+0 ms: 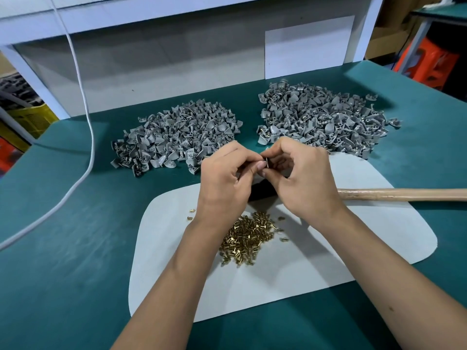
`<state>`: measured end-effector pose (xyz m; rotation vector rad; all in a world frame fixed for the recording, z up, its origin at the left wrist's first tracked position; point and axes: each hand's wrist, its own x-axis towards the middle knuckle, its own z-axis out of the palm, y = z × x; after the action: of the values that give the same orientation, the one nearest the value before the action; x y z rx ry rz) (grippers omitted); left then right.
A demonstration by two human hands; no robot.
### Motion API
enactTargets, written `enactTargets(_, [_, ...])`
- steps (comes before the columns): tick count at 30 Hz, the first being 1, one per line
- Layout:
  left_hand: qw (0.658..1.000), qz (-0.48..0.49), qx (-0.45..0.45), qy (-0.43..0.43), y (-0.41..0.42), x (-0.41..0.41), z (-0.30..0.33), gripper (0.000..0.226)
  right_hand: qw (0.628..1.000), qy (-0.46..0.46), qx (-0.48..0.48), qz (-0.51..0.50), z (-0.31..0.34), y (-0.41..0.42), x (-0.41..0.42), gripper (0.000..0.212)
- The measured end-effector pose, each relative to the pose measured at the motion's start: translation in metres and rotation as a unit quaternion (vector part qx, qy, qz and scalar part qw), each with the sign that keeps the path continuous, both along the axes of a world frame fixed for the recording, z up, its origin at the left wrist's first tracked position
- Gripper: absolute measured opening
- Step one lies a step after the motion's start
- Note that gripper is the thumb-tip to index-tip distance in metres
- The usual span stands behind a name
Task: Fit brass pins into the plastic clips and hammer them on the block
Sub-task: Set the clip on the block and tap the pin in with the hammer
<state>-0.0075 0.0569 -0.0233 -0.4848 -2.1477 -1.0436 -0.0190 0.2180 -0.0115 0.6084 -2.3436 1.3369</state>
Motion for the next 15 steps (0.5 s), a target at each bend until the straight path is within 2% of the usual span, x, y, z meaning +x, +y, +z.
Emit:
enactTargets(3, [0.997, -0.017, 0.069, -0.036, 0.0, -0.002, 0.001, 0.006, 0.999, -0.036, -0.023, 0.005, 0.005, 0.002, -0.002, 0.022])
enactTargets(6, [0.965, -0.072, 0.211, -0.136, -0.002, -0.002, 0.003, 0.017, 0.995, -0.075, -0.06, 0.006, 0.009, 0.006, -0.005, 0.025])
enactTargets(8, [0.95, -0.097, 0.243, -0.167, -0.003, -0.001, 0.003, 0.018, 0.992, -0.106, -0.058, 0.033, 0.013, 0.009, -0.006, 0.027])
enactTargets(11, [0.966, -0.032, 0.193, -0.169, -0.005, -0.003, 0.003, 0.015, 0.99, -0.13, 0.021, 0.056, 0.019, 0.025, -0.01, 0.03])
enactTargets(13, [0.98, 0.039, 0.093, -0.17, -0.008, -0.004, 0.001, 0.01, 0.98, -0.116, 0.159, 0.014, 0.027, 0.047, -0.017, 0.02])
enactTargets(15, [0.981, 0.068, 0.031, -0.179, -0.012, -0.005, 0.0, 0.009, 0.939, -0.137, 0.315, -0.01, 0.035, 0.075, -0.024, 0.019])
